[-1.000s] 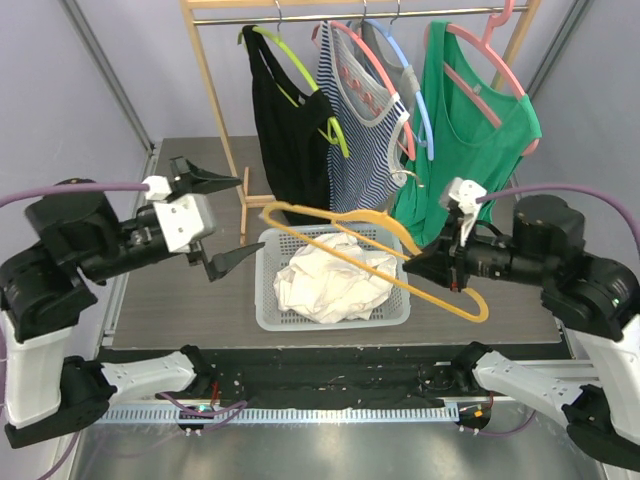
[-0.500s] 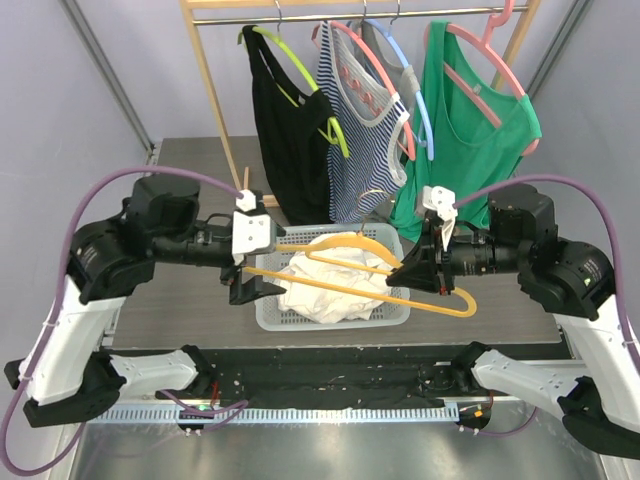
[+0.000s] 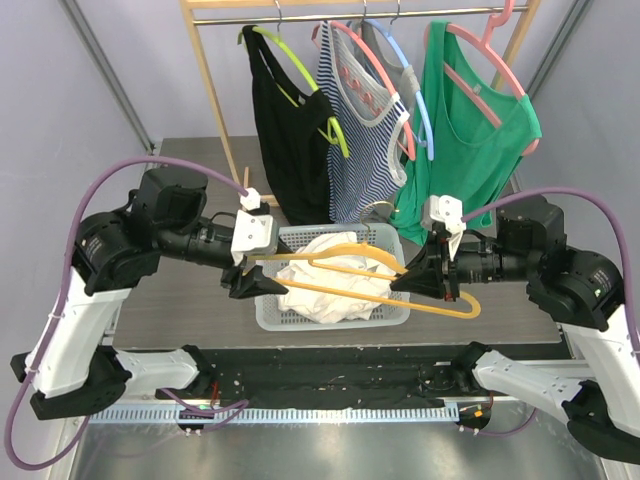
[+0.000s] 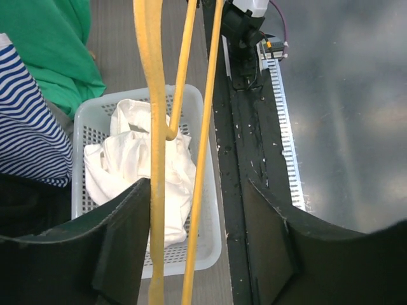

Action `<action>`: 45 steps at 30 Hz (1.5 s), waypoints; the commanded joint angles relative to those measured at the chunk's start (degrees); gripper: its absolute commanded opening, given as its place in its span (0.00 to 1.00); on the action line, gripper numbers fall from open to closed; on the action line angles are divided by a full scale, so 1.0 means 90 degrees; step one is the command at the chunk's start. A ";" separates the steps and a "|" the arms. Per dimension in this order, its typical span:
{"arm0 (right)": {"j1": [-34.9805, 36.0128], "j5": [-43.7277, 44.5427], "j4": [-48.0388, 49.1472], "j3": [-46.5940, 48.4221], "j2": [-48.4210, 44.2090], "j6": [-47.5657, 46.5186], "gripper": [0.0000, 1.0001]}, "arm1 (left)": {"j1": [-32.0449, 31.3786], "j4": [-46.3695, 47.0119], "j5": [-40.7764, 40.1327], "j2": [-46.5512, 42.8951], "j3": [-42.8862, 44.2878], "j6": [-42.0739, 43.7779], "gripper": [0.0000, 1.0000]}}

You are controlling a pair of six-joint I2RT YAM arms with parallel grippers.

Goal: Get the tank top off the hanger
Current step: Place the hanger at the clothesline.

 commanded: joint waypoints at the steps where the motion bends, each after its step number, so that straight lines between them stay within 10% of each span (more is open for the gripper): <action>1: 0.0053 0.0088 0.0339 0.0118 -0.0061 -0.0068 0.01 | 0.0037 -0.0203 0.0332 0.0131 0.0156 -0.0076 0.57; 9: 0.0083 0.0088 0.0329 0.0119 -0.0051 -0.0097 0.01 | 0.0027 -0.0311 0.0312 0.0200 0.0136 -0.0076 0.54; 15: 0.0112 0.0254 0.0329 0.0090 -0.0100 -0.0117 0.01 | 0.0027 -0.0214 0.0158 0.0190 0.0107 -0.0250 0.00; 21: 0.0112 0.0644 0.0514 0.0012 -0.0197 -0.0010 0.03 | 0.0027 -0.0135 0.0049 0.0151 0.0078 -0.0281 0.00; 28: 0.0112 0.1718 0.1285 -0.0291 -0.0626 0.0322 0.68 | 0.0115 -0.0126 -0.0671 -0.0112 0.0244 -0.0183 0.00; 45: 0.0112 0.4892 0.2877 -0.0799 -0.1536 0.1406 0.75 | 0.1179 0.0937 -0.4929 -0.2612 -0.1981 -0.1031 0.00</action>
